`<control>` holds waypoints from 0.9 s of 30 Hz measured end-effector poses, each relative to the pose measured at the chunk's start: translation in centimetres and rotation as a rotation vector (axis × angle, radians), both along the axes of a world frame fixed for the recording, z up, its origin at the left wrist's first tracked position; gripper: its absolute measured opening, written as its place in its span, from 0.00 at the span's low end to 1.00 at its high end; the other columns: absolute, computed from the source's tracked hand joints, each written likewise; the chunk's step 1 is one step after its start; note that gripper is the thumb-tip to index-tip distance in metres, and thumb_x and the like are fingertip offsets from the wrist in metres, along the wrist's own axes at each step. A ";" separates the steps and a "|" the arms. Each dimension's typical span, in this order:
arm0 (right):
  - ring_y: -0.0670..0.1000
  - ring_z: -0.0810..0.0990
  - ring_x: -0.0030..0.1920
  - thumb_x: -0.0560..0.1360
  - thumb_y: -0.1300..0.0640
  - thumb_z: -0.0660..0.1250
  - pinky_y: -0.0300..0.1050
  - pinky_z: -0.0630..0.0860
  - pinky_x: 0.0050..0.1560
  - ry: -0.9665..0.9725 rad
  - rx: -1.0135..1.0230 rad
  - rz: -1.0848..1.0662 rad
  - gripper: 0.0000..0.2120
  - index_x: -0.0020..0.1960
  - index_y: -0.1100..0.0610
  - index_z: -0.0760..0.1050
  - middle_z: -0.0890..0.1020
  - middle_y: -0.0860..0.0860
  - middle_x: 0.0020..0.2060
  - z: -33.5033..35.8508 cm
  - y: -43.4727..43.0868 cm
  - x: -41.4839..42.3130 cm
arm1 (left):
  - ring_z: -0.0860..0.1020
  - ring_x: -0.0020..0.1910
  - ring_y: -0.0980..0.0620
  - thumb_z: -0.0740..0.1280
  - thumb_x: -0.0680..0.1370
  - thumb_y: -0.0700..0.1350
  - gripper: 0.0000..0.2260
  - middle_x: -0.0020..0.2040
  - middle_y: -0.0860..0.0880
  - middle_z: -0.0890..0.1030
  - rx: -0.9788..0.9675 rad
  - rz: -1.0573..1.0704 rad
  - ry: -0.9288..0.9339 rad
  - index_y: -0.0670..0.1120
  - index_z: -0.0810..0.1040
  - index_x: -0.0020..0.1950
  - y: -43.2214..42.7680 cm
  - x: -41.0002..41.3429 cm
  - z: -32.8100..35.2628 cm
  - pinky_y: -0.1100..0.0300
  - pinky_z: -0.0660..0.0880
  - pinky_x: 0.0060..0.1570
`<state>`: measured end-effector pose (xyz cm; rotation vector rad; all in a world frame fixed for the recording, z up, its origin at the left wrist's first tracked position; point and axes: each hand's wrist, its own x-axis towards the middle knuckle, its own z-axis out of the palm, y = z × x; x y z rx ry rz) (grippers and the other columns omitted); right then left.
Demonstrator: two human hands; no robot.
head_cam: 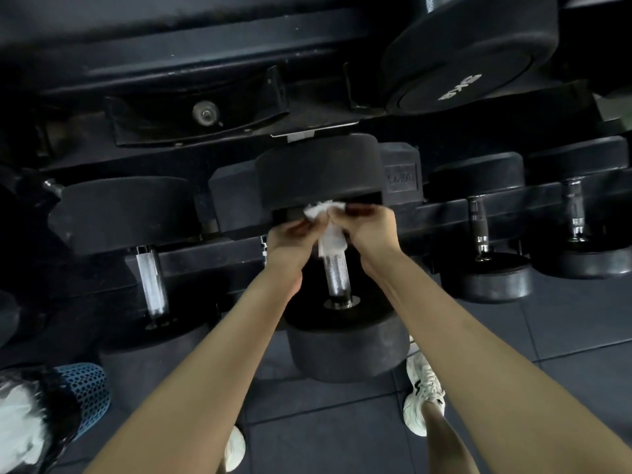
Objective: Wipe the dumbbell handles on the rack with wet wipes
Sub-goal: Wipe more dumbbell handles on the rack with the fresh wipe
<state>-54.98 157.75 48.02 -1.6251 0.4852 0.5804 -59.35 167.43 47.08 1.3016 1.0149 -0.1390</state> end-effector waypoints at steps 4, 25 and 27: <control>0.42 0.81 0.33 0.70 0.63 0.74 0.31 0.77 0.35 0.007 0.080 -0.002 0.04 0.42 0.59 0.79 0.82 0.48 0.35 0.0 0.3 0.1 | 0.79 0.52 0.52 0.74 0.70 0.49 0.06 0.48 0.50 0.82 0.007 0.025 0.025 0.50 0.79 0.41 0.2 0.9 -0.3 0.57 0.72 0.60; 0.48 0.74 0.34 0.69 0.65 0.70 0.38 0.71 0.37 -0.041 -0.372 0.922 0.04 0.41 0.58 0.78 0.80 0.53 0.34 -2.1 -5.1 -2.9 | 0.75 0.39 0.57 0.74 0.71 0.43 0.11 0.39 0.49 0.81 0.234 -0.866 0.098 0.41 0.83 0.50 0.6 -4.9 -2.5 0.67 0.69 0.39; 0.44 0.71 0.29 0.70 0.67 0.68 0.34 0.68 0.31 -0.017 -0.350 0.959 0.06 0.39 0.57 0.76 0.77 0.48 0.29 -2.0 -5.0 -2.5 | 0.76 0.39 0.58 0.74 0.70 0.43 0.09 0.37 0.51 0.81 0.221 -0.879 0.115 0.43 0.83 0.48 0.5 -4.8 -2.4 0.69 0.69 0.37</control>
